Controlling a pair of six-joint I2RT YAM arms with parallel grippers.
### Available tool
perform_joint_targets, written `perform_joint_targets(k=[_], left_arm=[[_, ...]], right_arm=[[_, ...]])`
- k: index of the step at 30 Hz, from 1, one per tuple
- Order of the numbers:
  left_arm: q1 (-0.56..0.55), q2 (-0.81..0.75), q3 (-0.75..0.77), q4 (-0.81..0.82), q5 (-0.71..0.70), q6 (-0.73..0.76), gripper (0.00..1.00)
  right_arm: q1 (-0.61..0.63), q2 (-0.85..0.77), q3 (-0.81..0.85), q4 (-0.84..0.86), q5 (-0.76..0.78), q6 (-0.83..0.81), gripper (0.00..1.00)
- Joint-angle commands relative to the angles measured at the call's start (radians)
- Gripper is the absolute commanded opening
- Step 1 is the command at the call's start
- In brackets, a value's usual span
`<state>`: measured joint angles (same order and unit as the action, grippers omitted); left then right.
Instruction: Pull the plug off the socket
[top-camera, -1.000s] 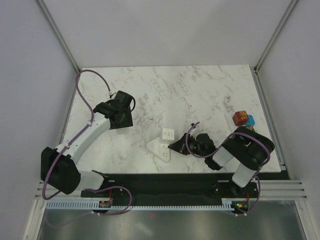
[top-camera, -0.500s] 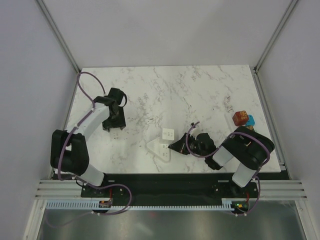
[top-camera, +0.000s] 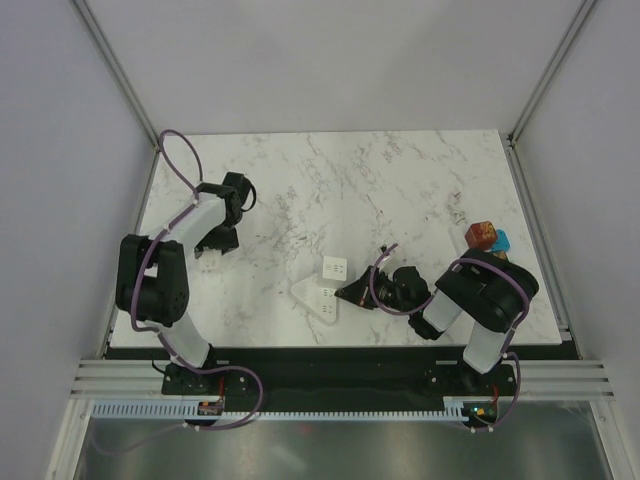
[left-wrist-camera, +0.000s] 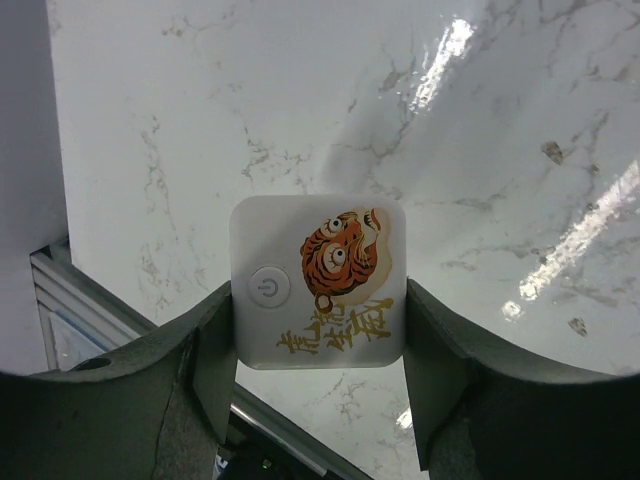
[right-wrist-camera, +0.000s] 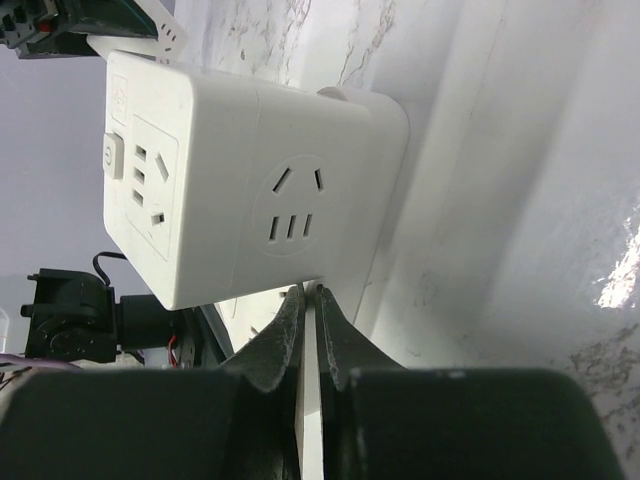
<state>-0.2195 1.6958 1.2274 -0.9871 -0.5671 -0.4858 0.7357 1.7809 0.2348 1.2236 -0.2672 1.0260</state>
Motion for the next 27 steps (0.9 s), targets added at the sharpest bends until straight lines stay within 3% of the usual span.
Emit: perform_joint_targets(k=[1,8,12,18,24,27], left_arm=[[0.023,0.031,0.047,-0.039,-0.152,-0.079,0.02],[0.071,0.076,0.084,-0.051,-0.207,-0.135,0.03],[0.086,0.094,0.084,-0.053,-0.237,-0.174,0.08],[0.108,0.139,0.083,-0.053,-0.214,-0.192,0.24],[0.109,0.127,0.078,-0.053,-0.198,-0.203,0.58],[0.109,0.128,0.077,-0.051,-0.192,-0.204,0.67]], right_arm=[[0.005,0.048,-0.019,-0.151,-0.004,-0.050,0.00],[0.007,0.035,-0.023,-0.147,-0.006,-0.050,0.00],[0.007,0.035,-0.022,-0.141,-0.009,-0.047,0.00],[0.007,0.022,-0.025,-0.134,-0.017,-0.040,0.00],[0.007,-0.053,-0.016,-0.212,-0.018,-0.052,0.00],[0.007,-0.109,-0.006,-0.265,-0.006,-0.073,0.00]])
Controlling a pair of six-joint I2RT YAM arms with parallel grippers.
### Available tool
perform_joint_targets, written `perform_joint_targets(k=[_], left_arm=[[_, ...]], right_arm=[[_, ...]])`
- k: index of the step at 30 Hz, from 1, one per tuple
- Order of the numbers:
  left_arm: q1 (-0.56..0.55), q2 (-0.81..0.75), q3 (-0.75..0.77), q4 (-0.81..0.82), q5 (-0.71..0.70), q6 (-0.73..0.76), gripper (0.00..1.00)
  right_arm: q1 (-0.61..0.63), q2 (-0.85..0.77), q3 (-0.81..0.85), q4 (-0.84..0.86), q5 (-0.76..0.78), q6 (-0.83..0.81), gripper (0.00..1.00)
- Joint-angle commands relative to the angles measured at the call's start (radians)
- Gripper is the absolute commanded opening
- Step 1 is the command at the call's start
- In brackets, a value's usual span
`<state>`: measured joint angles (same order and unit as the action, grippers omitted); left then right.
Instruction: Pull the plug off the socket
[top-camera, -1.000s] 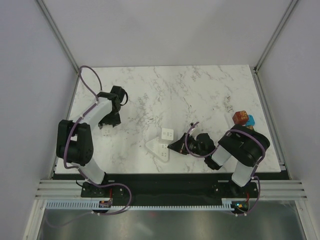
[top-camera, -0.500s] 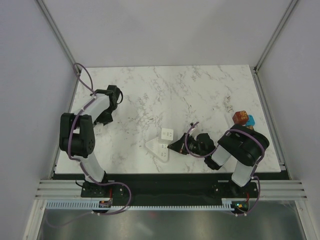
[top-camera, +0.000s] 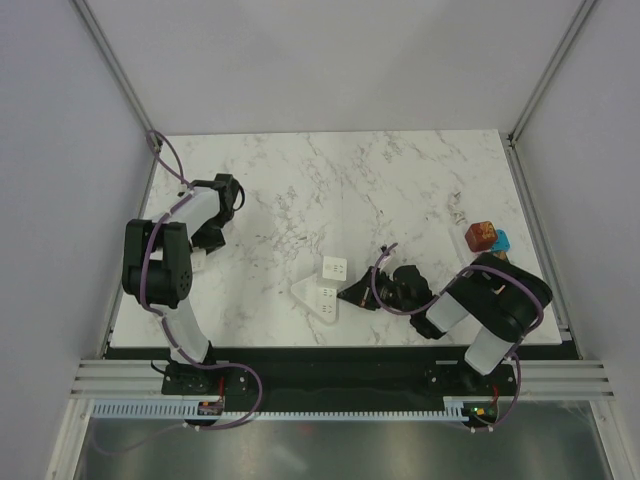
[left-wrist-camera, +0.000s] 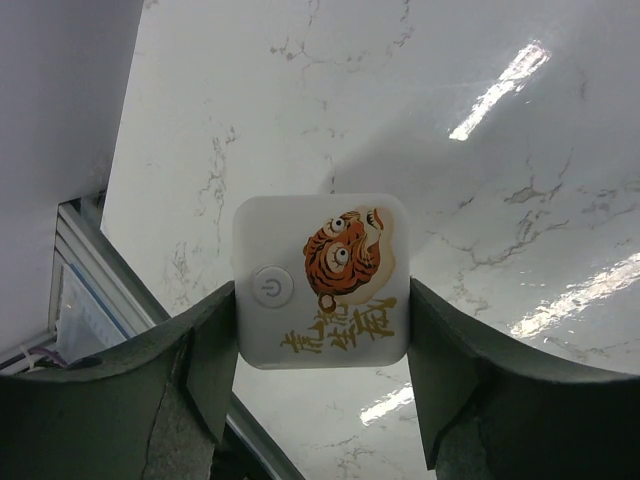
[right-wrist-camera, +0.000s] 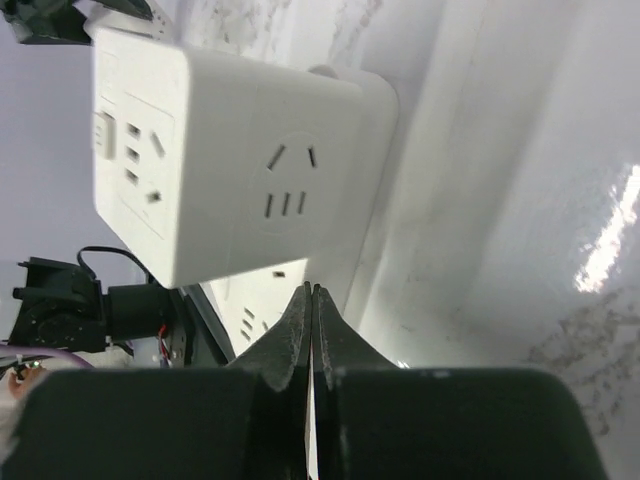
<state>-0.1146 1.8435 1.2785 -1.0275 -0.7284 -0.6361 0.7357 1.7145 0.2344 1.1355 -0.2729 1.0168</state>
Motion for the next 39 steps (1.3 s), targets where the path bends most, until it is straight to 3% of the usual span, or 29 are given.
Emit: perform_joint_targets(k=[1,2,3,13,14,24,30,33,36,39], left_arm=[[0.003,-0.018,0.025,-0.011,-0.032,-0.053,0.72],[0.003,-0.017,0.027,-0.011,-0.031,-0.053,0.81],[0.003,-0.013,0.027,-0.013,-0.028,-0.051,0.83],[-0.007,-0.049,0.015,-0.009,-0.009,-0.056,0.86],[-0.013,-0.055,0.012,-0.009,-0.006,-0.054,0.99],[-0.054,-0.237,0.028,-0.025,0.063,-0.007,1.00],[-0.094,-0.398,0.058,-0.023,0.234,0.058,1.00],[-0.137,-0.452,0.064,0.001,0.418,0.101,1.00],[-0.250,-0.481,0.073,0.024,0.496,0.102,0.97],[-0.359,-0.454,0.107,0.021,0.488,0.069,0.96]], right_arm=[[0.007,-0.058,-0.004,-0.210,0.007,-0.069,0.00],[0.007,-0.072,-0.001,-0.226,0.011,-0.076,0.00],[0.007,-0.099,0.002,-0.258,0.015,-0.089,0.00],[0.007,-0.173,0.002,-0.329,0.034,-0.116,0.00],[0.007,-0.176,0.002,-0.330,0.034,-0.116,0.00],[0.007,-0.249,0.010,-0.422,0.052,-0.144,0.00],[0.007,-0.334,0.037,-0.555,0.084,-0.190,0.00],[0.007,-0.390,0.062,-0.623,0.097,-0.210,0.00],[0.004,-0.435,0.077,-0.690,0.106,-0.231,0.00],[-0.016,-0.476,0.079,-0.749,0.109,-0.236,0.01]])
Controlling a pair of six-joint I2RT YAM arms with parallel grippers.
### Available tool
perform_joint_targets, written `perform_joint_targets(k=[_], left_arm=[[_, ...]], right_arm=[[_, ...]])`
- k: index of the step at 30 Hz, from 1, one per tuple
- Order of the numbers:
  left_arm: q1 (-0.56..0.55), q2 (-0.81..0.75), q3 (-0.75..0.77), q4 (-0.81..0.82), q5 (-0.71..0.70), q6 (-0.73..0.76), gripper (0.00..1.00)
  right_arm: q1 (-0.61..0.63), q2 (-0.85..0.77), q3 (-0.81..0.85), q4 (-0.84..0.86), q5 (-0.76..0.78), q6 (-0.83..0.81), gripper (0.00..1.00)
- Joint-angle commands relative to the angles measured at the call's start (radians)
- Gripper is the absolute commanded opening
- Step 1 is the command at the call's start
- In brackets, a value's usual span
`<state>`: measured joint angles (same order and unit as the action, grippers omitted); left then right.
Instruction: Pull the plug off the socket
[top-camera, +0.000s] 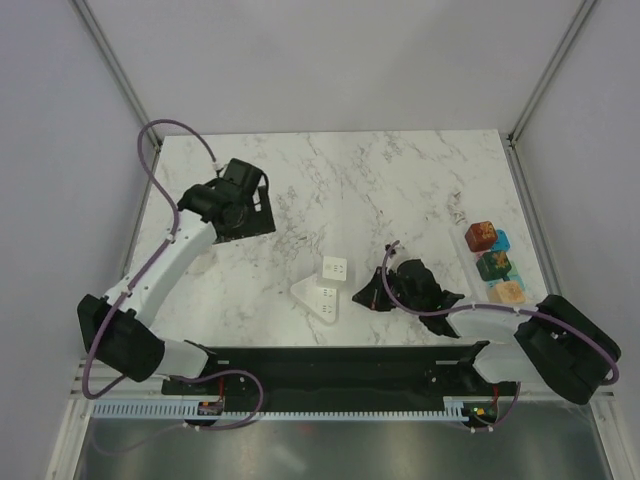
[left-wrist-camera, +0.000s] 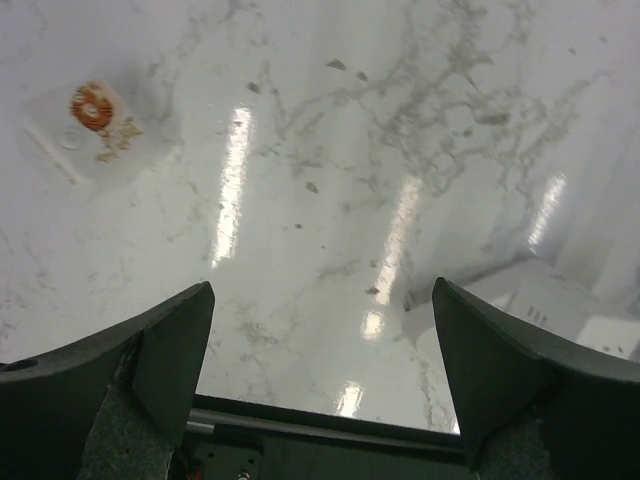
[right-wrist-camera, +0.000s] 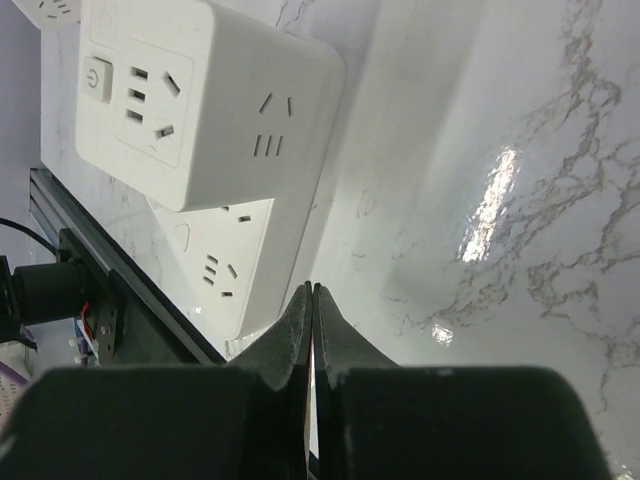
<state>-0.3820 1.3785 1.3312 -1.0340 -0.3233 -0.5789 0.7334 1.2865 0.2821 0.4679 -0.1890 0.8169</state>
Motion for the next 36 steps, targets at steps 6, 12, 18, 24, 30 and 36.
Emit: perform_joint_targets(k=[6,12,18,24,30,36], left_arm=[[-0.348,0.163,0.143,0.026,0.096,-0.041,1.00],[-0.507,0.295,0.233,0.008,0.015,-0.085,1.00],[-0.622,0.425,0.338,-0.070,-0.072,-0.128,1.00],[-0.655,0.539,0.408,-0.161,-0.172,-0.157,1.00],[-0.656,0.603,0.410,-0.167,-0.168,-0.167,1.00],[-0.656,0.633,0.404,-0.124,-0.140,-0.156,0.89]], right_arm=[[-0.109,-0.153,0.023,-0.236,0.005,-0.041,0.31],[-0.158,-0.272,-0.003,-0.342,0.017,-0.061,0.44],[-0.175,-0.297,-0.020,-0.354,0.003,-0.068,0.46],[-0.178,-0.297,-0.015,-0.353,-0.013,-0.071,0.46],[-0.175,-0.302,-0.024,-0.341,-0.013,-0.068,0.47],[-0.178,-0.283,-0.024,-0.315,-0.039,-0.067,0.47]])
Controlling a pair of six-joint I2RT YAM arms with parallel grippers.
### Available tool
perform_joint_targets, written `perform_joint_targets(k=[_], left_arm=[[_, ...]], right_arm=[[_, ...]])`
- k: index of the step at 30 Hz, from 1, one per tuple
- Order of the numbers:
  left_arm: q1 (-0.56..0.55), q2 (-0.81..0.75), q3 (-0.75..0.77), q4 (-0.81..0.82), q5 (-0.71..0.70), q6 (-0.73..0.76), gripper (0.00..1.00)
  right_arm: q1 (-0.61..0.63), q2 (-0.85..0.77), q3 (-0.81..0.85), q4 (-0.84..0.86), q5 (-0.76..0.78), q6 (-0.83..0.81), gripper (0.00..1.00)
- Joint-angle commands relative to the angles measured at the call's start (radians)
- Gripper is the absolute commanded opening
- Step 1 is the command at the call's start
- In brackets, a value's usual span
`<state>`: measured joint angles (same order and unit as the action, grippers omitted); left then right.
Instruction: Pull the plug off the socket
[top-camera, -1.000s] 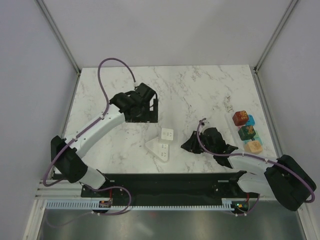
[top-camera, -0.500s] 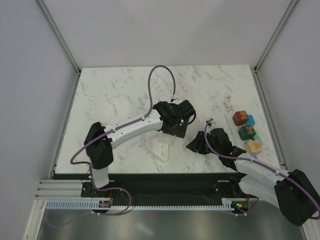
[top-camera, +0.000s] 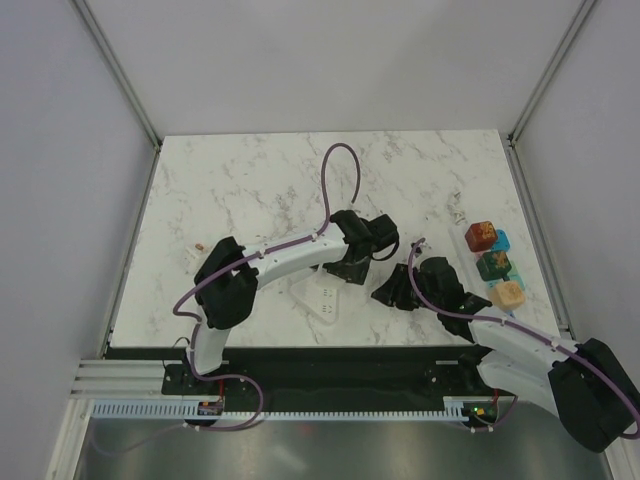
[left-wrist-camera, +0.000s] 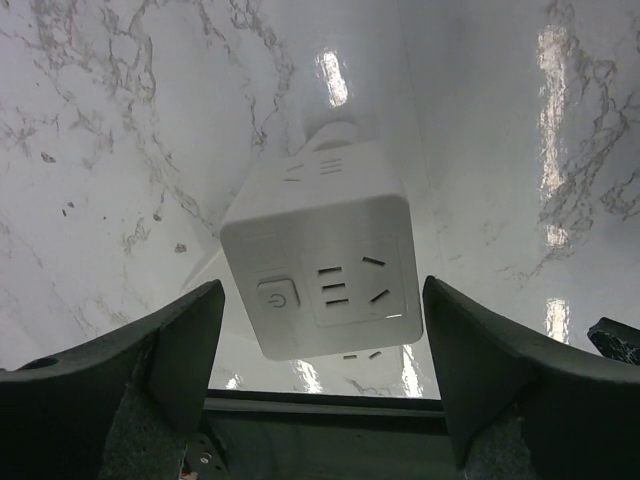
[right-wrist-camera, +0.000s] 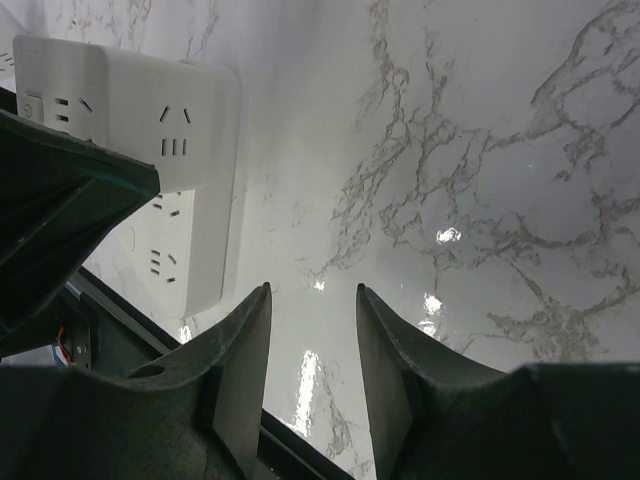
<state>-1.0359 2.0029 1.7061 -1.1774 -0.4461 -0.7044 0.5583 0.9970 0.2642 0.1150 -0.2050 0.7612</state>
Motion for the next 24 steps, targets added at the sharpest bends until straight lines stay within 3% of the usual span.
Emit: perform_joint_targets(k=[1,6,8,10,11,12,18,24], left_arm=[[-0.003,0.010,0.027,0.031,-0.006,-0.024,0.86],[0.002,0.014,0.009,0.070,0.043,0.000,0.50],[0.007,0.004,-0.002,0.074,0.043,0.008,0.45],[0.014,-0.013,-0.025,0.081,0.050,0.009,0.18],[0.028,-0.041,-0.034,0.085,0.067,0.008,0.09],[0.036,-0.056,-0.060,0.106,0.081,0.008,0.02],[0.082,-0.231,-0.123,0.188,0.173,0.025,0.02],[0.083,-0.311,-0.117,0.216,0.199,0.025,0.02]], right_arm=[[-0.003,0.012,-0.008,0.044,-0.027,-0.010,0.47],[-0.001,0.058,0.003,0.113,-0.082,-0.003,0.56],[-0.003,0.090,0.000,0.153,-0.114,0.009,0.65],[-0.001,0.123,-0.006,0.242,-0.170,0.021,0.70],[-0.003,0.161,-0.013,0.277,-0.189,0.033,0.78],[-0.001,0.181,-0.016,0.352,-0.212,0.041,0.79],[0.008,0.301,-0.034,0.579,-0.284,0.096,0.82],[0.066,0.361,-0.039,0.774,-0.290,0.170,0.78]])
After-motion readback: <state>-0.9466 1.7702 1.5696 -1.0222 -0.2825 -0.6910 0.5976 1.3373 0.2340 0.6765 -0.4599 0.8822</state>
